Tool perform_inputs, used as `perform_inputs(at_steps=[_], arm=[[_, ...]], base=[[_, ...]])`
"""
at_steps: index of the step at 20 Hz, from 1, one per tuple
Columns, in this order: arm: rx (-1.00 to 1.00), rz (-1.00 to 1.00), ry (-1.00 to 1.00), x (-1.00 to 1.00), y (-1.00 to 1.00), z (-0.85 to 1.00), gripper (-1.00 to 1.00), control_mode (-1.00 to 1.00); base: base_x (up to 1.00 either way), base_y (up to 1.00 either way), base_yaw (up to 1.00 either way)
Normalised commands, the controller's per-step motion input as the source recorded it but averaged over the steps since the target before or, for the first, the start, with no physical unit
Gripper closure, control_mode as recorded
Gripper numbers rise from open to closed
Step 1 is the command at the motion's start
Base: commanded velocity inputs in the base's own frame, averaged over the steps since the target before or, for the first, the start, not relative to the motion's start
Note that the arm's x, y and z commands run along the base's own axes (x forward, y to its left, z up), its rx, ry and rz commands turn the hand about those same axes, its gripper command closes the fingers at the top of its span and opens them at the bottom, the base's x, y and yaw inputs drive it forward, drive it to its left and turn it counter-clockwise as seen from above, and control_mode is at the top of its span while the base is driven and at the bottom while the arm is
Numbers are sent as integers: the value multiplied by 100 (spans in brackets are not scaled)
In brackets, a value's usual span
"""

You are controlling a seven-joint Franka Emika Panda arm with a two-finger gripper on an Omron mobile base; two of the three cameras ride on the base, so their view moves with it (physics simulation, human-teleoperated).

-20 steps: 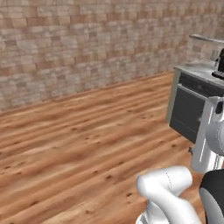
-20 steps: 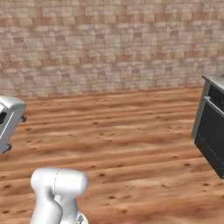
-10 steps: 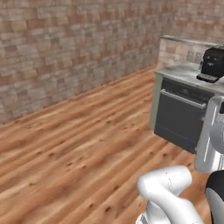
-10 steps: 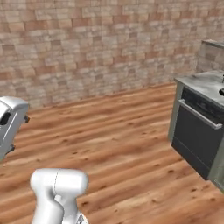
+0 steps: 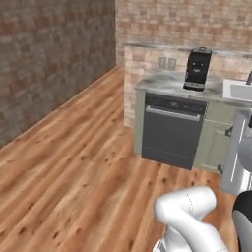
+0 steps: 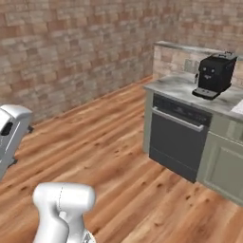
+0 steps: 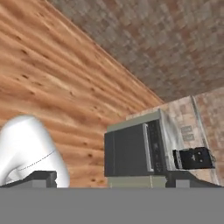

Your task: Transport the steak and lime to the fridge. Place the steak on the rack containing meat and place the lime on the rack containing the vegetable, ensuring meats and vegetables are on different racks.

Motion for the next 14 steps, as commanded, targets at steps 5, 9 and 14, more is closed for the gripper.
perform_inputs(at_steps=[5,9,14], arm=[[0,0,0,0,0,0,-100,100],[0,0,0,0,0,0,-100,100],[0,0,0,0,0,0,-100,100]], base=[[100,90,-59],[100,100,-54],[100,100,-49]])
